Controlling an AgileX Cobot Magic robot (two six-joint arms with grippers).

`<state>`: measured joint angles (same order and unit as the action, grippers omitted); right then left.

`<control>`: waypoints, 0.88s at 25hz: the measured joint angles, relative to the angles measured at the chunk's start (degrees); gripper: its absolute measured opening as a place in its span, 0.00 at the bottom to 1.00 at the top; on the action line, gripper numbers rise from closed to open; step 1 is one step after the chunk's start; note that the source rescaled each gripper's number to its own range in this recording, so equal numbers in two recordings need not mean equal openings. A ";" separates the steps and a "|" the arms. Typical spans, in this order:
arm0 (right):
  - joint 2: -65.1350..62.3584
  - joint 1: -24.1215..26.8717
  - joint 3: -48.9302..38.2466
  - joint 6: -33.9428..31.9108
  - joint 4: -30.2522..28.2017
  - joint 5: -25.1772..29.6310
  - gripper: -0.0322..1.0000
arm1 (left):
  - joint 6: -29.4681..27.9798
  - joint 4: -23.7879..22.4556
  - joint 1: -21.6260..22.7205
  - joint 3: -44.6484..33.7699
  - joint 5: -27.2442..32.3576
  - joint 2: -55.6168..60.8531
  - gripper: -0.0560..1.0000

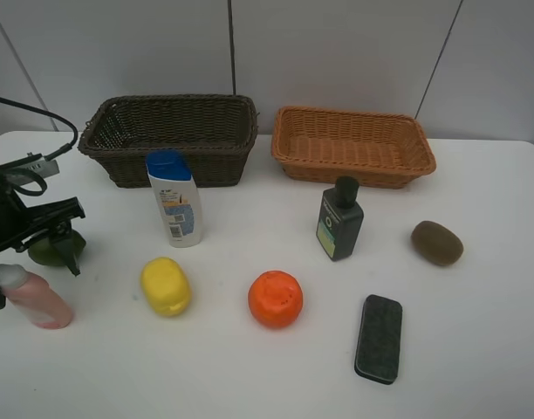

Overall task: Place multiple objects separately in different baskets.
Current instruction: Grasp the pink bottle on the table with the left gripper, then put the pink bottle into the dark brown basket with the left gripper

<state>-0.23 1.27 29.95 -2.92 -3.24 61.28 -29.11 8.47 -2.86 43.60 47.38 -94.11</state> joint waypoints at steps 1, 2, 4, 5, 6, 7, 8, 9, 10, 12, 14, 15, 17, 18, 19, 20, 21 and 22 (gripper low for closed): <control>0.00 0.00 0.00 0.00 0.00 0.00 0.98 | 0.00 0.00 0.00 0.00 0.00 -0.64 1.00; 0.00 0.00 0.00 0.00 0.00 0.00 0.98 | 0.00 0.00 0.00 0.00 0.00 -1.27 1.00; 0.00 0.00 0.00 0.00 0.00 0.00 0.98 | 0.00 0.00 0.00 0.00 0.23 -1.91 0.96; 0.00 0.00 0.00 0.00 0.00 0.00 0.98 | 0.00 0.00 0.00 0.00 0.44 -1.97 0.89; 0.00 0.00 0.00 0.00 0.00 0.00 0.98 | 0.00 0.00 0.00 0.00 0.63 -2.04 0.78; 0.00 0.00 0.00 0.00 0.00 0.00 0.98 | 0.00 -0.34 0.00 0.00 0.87 -2.09 0.60; 0.00 0.00 0.00 0.00 0.00 0.00 0.98 | 0.00 -0.72 0.00 0.00 1.09 -2.10 0.37; 0.00 0.00 0.00 0.00 0.00 0.00 0.98 | 0.00 -0.89 0.00 0.00 1.16 -2.15 0.12; 0.00 0.00 0.00 0.00 0.00 0.00 0.98 | 0.21 -1.29 0.00 0.00 1.39 -2.15 0.05; 0.00 0.00 0.00 0.00 0.00 0.00 0.98 | 1.09 -1.45 0.00 0.00 2.34 -2.16 0.07; 0.00 0.00 0.00 0.00 0.00 0.00 0.98 | 2.72 -1.57 0.00 0.21 4.22 -2.22 0.07; 0.00 0.00 0.00 0.00 0.00 0.00 0.98 | 3.86 -1.57 0.00 0.53 5.73 -2.22 0.07; 0.00 0.00 0.00 0.00 0.00 0.00 0.98 | 6.49 -1.32 0.00 1.63 9.21 -1.46 0.07; 0.00 0.00 0.00 0.00 0.00 0.00 0.98 | 8.11 -0.77 0.00 2.62 11.38 -0.54 0.07; 0.00 0.00 0.00 0.00 0.00 0.00 0.98 | 9.74 -0.10 0.00 3.95 13.69 0.49 0.07; 0.00 0.00 0.00 0.00 0.00 0.00 0.98 | 11.14 0.52 0.00 5.36 15.77 1.86 0.07; 0.00 0.00 0.00 0.00 0.00 0.00 0.98 | 12.78 1.05 0.00 7.43 17.12 3.26 0.07; 0.00 0.00 0.00 0.00 0.00 0.00 0.98 | 14.45 1.27 0.00 9.84 18.14 4.63 0.07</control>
<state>-0.23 1.27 29.95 -2.92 -3.24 61.28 -14.66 9.74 -2.86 53.43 65.51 -89.48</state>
